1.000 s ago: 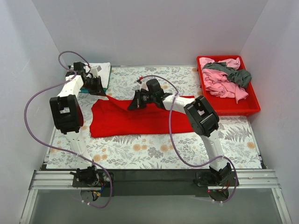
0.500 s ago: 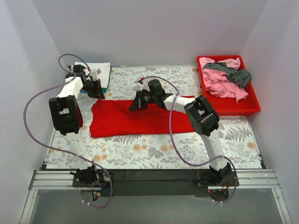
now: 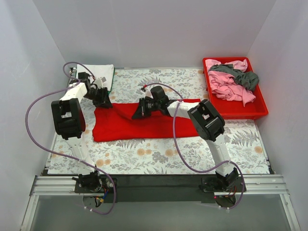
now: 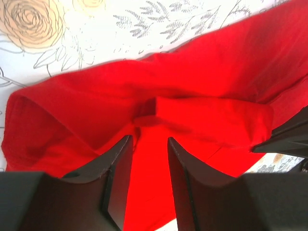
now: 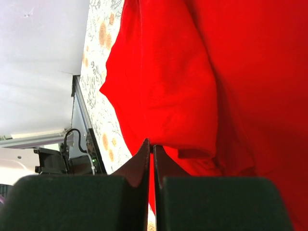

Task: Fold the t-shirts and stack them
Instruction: Fold the tshirt

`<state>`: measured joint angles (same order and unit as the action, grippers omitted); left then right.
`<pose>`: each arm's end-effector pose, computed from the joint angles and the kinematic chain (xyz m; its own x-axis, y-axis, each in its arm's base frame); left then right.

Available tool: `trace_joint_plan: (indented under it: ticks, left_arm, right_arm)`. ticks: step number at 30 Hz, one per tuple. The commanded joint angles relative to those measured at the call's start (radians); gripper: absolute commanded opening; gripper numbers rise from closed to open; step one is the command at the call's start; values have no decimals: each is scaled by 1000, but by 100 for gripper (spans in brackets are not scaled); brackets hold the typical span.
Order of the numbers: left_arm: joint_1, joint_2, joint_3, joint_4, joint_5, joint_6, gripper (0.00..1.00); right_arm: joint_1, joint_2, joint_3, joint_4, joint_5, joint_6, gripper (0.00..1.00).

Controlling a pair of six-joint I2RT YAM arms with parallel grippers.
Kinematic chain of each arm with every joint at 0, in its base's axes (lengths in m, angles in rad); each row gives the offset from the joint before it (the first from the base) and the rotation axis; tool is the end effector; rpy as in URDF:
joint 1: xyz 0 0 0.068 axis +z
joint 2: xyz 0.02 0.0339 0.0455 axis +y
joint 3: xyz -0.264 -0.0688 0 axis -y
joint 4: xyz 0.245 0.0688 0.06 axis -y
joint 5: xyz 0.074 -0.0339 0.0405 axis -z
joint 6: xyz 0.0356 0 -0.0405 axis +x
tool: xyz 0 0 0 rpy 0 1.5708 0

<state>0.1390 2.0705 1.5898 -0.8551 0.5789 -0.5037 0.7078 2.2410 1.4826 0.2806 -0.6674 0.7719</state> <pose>0.4143 0.0383 0.1842 -0.8484 -0.5267 0.0529 -0.4560 0.6765 -0.5784 0.3607 0.3377 0.1486 -0.8978 -0.0472 -0.4378 -0.4215 0.3801 0.8233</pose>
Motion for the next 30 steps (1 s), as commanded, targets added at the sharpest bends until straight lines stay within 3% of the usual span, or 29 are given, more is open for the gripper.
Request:
trace_joint_plan:
  ticks: [1, 30]
  left_arm:
    - [-6, -44, -14, 44, 35, -10, 34]
    - [-18, 26, -22, 125, 67, -27, 31]
  right_arm:
    - [-5, -6, 8, 35, -4, 12, 1]
    - [-34, 51, 33, 35, 38, 50, 1]
